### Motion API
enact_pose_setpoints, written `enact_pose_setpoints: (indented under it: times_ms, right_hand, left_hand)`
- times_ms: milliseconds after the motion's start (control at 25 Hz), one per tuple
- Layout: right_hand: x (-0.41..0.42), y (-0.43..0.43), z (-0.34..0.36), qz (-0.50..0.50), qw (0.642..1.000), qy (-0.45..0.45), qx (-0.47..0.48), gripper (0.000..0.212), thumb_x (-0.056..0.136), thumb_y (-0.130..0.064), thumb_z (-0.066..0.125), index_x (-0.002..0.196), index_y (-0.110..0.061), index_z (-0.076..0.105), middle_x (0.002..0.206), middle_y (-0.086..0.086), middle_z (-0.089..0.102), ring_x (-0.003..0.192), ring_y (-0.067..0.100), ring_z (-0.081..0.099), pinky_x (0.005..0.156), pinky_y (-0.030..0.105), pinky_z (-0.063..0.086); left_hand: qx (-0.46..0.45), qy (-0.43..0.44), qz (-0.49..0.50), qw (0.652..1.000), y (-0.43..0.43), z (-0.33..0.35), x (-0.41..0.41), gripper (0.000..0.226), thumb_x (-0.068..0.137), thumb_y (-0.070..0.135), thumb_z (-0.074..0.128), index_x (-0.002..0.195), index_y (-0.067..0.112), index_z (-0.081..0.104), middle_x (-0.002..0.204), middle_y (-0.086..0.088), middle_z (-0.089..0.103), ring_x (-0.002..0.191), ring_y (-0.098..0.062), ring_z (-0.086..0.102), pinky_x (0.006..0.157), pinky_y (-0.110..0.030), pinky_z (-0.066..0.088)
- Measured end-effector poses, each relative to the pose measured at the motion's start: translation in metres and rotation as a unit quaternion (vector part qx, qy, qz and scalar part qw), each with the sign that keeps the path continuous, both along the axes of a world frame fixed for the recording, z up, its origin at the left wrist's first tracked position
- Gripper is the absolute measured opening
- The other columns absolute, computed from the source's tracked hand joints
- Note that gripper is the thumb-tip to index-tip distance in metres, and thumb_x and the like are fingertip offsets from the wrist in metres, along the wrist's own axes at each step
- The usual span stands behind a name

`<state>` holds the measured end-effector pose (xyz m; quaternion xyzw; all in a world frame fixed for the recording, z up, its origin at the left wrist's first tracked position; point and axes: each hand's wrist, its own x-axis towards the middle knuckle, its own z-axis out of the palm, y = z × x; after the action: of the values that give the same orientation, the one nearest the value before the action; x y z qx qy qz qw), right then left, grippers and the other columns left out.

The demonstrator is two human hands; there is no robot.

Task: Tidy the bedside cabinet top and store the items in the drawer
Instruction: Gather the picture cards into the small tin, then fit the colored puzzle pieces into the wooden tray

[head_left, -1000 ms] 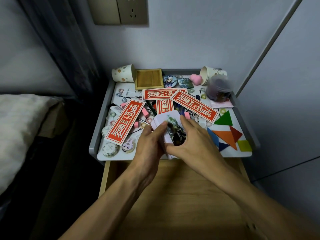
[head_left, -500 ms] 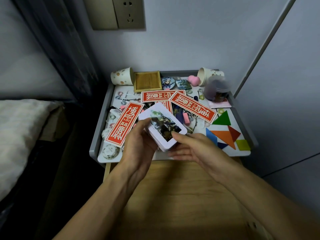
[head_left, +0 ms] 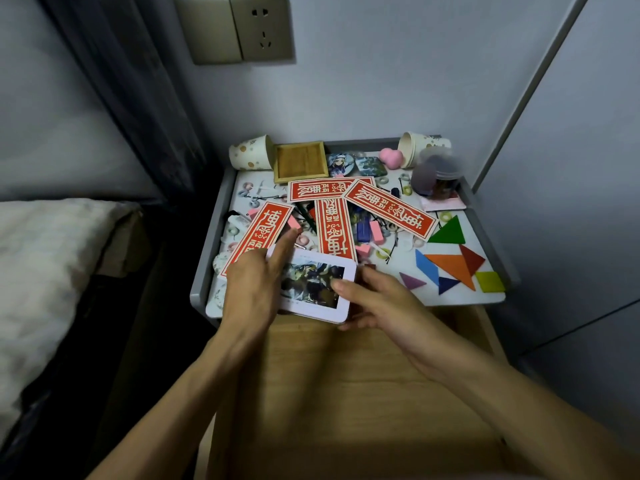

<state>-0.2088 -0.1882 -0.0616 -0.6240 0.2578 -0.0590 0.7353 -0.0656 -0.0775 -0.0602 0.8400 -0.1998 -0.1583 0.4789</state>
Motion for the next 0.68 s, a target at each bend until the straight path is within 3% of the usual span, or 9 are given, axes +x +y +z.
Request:
enact_pose_setpoints:
  times_ms: [160, 280, 360, 440, 520, 680]
  right_hand:
    - [-0.003, 0.013, 0.000, 0.002, 1.000, -0.021, 0.009, 0.032, 0.091, -0.024, 0.063, 0.122, -0.019, 0.057, 0.106, 0.004, 0.073, 0.086, 0.028, 0.073, 0.079, 0.035, 0.060]
    - [-0.008, 0.023, -0.001, 0.005, 1.000, -0.004, 0.000, 0.037, 0.090, -0.019, 0.066, 0.125, -0.013, 0.056, 0.107, 0.005, 0.073, 0.085, 0.029, 0.073, 0.082, 0.038, 0.059]
    - [-0.014, 0.028, 0.000, 0.011, 1.000, 0.002, 0.000, 0.036, 0.091, -0.017, 0.065, 0.126, -0.011, 0.056, 0.108, 0.006, 0.073, 0.086, 0.030, 0.073, 0.082, 0.037, 0.059]
    - [-0.019, 0.029, 0.002, 0.020, 1.000, 0.006, 0.013, 0.034, 0.092, -0.018, 0.064, 0.124, -0.011, 0.057, 0.107, 0.007, 0.073, 0.085, 0.031, 0.072, 0.078, 0.033, 0.060]
    - [-0.020, 0.029, 0.005, 0.037, 0.998, 0.014, 0.041, 0.032, 0.091, -0.021, 0.064, 0.122, -0.011, 0.058, 0.105, 0.009, 0.074, 0.084, 0.031, 0.072, 0.076, 0.031, 0.060]
    - [-0.020, 0.046, -0.003, 0.036, 0.995, 0.042, 0.085, 0.036, 0.087, -0.028, 0.069, 0.116, -0.008, 0.061, 0.099, 0.014, 0.074, 0.076, 0.024, 0.070, 0.067, 0.028, 0.058]
  left_hand:
    - [-0.007, 0.003, -0.018, 1.000, 0.013, -0.006, -0.003, 0.061, 0.087, 0.068, 0.044, 0.080, 0.011, 0.064, 0.081, -0.008, 0.072, 0.073, -0.025, 0.070, 0.075, -0.042, 0.058]
    - [-0.017, 0.083, -0.072, 0.994, 0.025, -0.003, -0.008, 0.077, 0.079, 0.078, 0.039, 0.092, 0.007, 0.068, 0.085, -0.009, 0.075, 0.077, -0.026, 0.073, 0.079, -0.050, 0.058]
    - [0.014, 0.108, -0.123, 0.986, 0.037, 0.007, -0.012, 0.072, 0.084, 0.071, 0.038, 0.101, 0.006, 0.067, 0.090, -0.007, 0.075, 0.079, -0.020, 0.073, 0.082, -0.044, 0.059]
    - [0.059, 0.126, -0.176, 0.974, 0.050, 0.019, -0.012, 0.059, 0.091, 0.059, 0.043, 0.107, 0.006, 0.063, 0.093, -0.006, 0.073, 0.078, -0.016, 0.071, 0.076, -0.038, 0.061]
    - [0.065, 0.187, -0.205, 0.959, 0.061, 0.031, -0.006, 0.049, 0.093, 0.049, 0.054, 0.110, 0.003, 0.060, 0.093, -0.012, 0.073, 0.076, -0.024, 0.069, 0.072, -0.042, 0.058]
    - [0.077, 0.214, -0.166, 0.959, 0.086, 0.034, -0.011, 0.047, 0.091, 0.050, 0.059, 0.104, 0.005, 0.064, 0.080, -0.007, 0.074, 0.065, -0.024, 0.068, 0.060, -0.034, 0.056]
